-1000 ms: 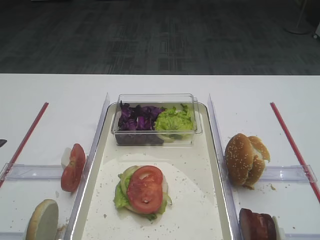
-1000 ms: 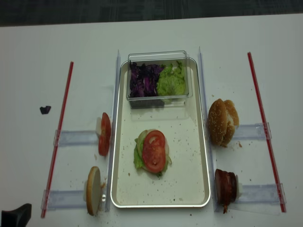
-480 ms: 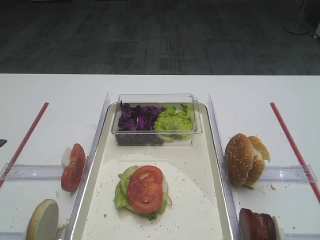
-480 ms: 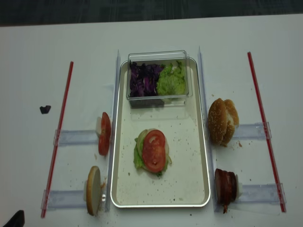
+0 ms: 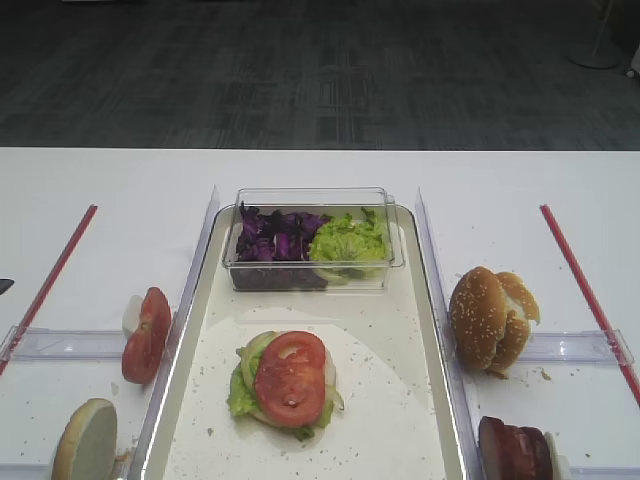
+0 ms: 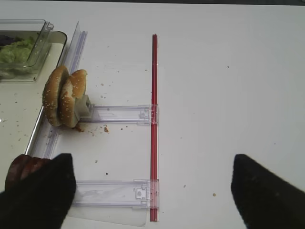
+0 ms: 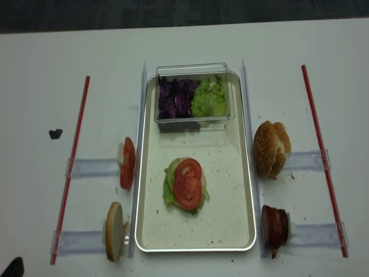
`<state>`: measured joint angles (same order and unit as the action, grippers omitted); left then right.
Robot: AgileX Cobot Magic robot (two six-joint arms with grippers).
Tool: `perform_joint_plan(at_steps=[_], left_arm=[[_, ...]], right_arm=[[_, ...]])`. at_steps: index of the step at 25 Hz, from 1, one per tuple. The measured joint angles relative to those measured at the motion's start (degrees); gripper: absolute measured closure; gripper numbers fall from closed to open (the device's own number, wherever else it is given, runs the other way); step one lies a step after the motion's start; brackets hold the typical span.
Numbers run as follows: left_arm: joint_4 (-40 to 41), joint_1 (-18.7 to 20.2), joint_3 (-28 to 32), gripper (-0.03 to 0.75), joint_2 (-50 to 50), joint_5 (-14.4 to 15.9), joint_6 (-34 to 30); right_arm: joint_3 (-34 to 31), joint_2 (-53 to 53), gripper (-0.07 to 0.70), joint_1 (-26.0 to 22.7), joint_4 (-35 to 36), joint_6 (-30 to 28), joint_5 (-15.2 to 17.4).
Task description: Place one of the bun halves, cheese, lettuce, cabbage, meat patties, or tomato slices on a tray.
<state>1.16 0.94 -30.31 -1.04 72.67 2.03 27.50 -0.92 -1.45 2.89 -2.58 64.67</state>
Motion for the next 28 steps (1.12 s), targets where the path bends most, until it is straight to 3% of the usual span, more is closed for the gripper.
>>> perform_joint_plan(at_steps=[8,13,28], left_arm=[[0.0,0.0,0.3,0.273,0.0,-1.0,0.5],[0.0,0.0,2.2,0.273,0.0,-3.7,0.6],[0.0,0.0,2.3,0.273,0.0,-4.3,0.7]], right_arm=[[0.0,0.0,-0.043,0.0,0.0,0.0,0.0],[0.0,0.0,-0.043,0.0,0.0,0.0,0.0],[0.0,0.0,-0.043,0.0,0.0,0.0,0.0]])
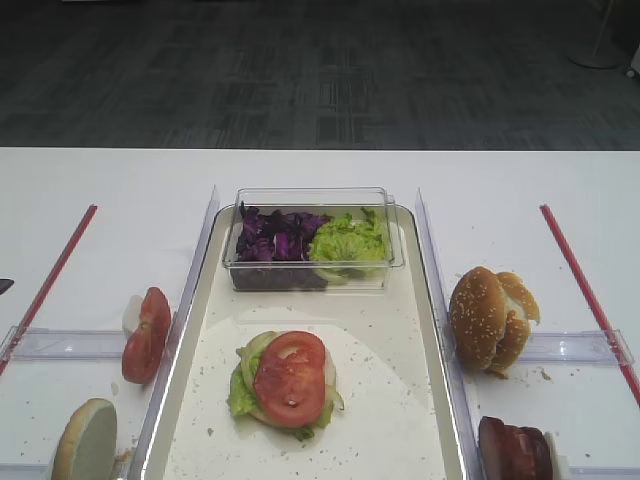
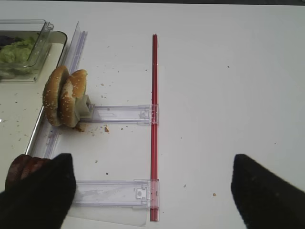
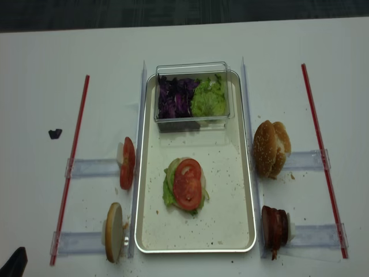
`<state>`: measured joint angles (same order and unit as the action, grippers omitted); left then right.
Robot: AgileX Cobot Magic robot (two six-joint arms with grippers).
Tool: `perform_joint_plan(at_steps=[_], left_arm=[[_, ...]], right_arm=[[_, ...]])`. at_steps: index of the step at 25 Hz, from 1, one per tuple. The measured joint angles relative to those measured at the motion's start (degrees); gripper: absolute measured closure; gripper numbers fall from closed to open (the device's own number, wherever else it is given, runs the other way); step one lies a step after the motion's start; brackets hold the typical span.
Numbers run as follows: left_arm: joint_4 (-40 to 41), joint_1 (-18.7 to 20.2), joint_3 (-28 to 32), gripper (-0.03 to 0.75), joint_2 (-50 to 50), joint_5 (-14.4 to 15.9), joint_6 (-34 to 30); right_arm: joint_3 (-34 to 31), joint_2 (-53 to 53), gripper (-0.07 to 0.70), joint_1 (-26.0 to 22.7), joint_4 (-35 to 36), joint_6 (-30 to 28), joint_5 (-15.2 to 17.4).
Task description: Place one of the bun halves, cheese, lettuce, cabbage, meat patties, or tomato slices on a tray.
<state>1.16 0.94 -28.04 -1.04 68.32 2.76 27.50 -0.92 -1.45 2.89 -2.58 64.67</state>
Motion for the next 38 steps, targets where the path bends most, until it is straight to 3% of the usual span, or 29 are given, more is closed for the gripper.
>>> perform_joint_plan(at_steps=[38], left_arm=[[0.0,0.0,0.0,0.273,0.0,-0.1,0.1]], right_arm=[[0.0,0.0,-0.043,0.0,0.0,0.2,0.0]])
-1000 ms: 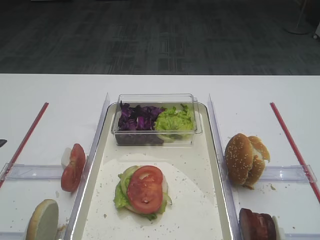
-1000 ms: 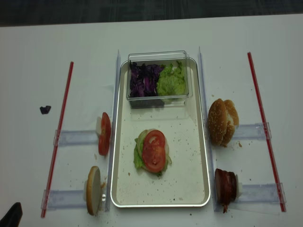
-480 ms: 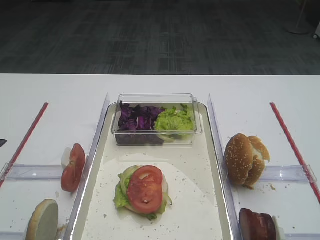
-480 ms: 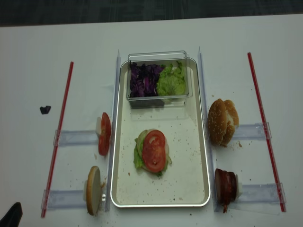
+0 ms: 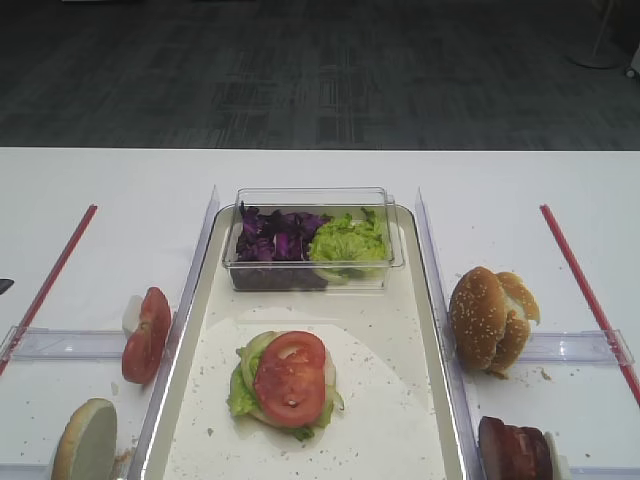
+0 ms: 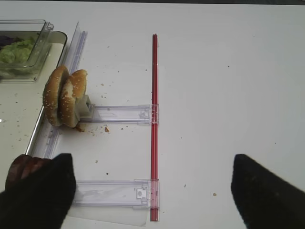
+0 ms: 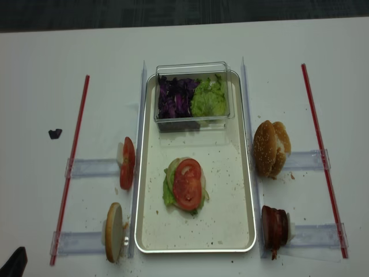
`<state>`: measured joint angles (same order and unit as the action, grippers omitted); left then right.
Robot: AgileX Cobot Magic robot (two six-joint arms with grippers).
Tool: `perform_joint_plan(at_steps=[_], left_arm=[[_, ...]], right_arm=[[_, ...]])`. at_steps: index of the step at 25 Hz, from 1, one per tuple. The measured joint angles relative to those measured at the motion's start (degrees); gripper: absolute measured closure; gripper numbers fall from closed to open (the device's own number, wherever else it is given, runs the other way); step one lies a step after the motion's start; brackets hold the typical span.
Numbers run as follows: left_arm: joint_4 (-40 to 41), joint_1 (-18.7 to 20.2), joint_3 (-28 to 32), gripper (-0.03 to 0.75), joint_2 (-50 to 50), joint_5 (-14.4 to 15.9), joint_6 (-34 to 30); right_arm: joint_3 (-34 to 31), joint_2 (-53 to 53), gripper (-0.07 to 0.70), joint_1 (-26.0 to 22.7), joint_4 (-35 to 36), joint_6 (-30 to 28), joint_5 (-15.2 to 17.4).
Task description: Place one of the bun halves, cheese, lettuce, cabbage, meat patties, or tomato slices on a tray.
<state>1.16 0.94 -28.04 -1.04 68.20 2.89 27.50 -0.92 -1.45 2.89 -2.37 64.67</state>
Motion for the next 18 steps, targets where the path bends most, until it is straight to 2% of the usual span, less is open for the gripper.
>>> perform_joint_plan(at_steps=[18], left_arm=[[0.0,0.0,0.0,0.273,0.0,0.0,0.0]], right_arm=[[0.0,0.0,-0.043,0.0,0.0,0.0,0.0]])
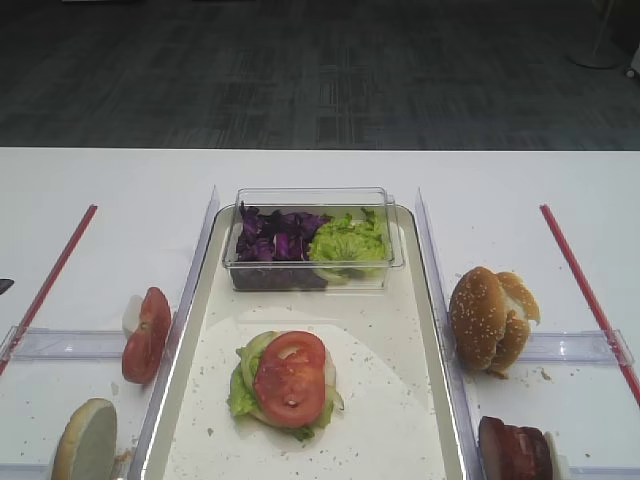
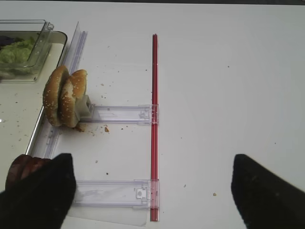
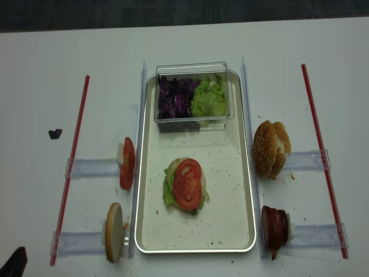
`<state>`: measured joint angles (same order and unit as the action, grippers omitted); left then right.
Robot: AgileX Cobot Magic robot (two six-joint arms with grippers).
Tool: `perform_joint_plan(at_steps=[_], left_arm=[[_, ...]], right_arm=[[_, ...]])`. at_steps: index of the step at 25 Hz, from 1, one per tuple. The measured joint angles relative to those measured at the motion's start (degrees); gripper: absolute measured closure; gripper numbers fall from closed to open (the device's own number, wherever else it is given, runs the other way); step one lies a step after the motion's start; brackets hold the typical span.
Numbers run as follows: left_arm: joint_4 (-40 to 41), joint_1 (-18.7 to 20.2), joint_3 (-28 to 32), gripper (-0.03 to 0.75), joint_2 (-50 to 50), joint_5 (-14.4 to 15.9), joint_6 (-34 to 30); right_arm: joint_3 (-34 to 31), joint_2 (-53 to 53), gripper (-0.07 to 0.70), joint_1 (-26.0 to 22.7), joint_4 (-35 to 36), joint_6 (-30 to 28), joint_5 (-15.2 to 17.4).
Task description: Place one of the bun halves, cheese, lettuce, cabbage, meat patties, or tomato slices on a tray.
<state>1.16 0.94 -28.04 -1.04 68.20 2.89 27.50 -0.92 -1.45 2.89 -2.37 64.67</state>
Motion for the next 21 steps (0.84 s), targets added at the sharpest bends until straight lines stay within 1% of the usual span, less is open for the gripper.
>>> perform_joint_plan(at_steps=[21], left_arm=[[0.0,0.0,0.0,0.273,0.0,0.0,0.0]], right_arm=[[0.0,0.0,-0.043,0.0,0.0,0.0,0.0]])
